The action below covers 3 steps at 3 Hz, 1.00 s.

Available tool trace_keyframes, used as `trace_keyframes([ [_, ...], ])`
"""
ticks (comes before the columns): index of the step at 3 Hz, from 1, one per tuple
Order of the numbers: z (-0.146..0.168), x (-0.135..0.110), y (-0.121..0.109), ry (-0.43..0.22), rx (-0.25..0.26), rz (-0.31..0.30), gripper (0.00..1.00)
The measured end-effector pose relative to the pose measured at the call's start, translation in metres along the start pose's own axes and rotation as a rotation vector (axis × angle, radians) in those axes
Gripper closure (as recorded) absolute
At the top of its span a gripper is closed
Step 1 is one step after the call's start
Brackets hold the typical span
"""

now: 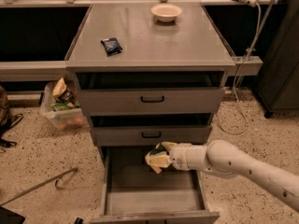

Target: Place sponge into bottom drawer

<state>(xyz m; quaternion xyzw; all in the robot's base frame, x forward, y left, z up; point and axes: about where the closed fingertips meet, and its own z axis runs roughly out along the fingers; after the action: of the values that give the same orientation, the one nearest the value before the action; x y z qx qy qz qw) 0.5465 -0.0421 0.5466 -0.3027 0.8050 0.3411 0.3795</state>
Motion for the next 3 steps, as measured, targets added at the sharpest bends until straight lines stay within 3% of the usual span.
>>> trace_keyframes([
  [2, 0.005, 0.01, 0.008, -0.031, 0.001, 0.001, 1.0],
  [3, 0.049, 0.058, 0.017, -0.041, -0.014, 0.001, 1.0],
])
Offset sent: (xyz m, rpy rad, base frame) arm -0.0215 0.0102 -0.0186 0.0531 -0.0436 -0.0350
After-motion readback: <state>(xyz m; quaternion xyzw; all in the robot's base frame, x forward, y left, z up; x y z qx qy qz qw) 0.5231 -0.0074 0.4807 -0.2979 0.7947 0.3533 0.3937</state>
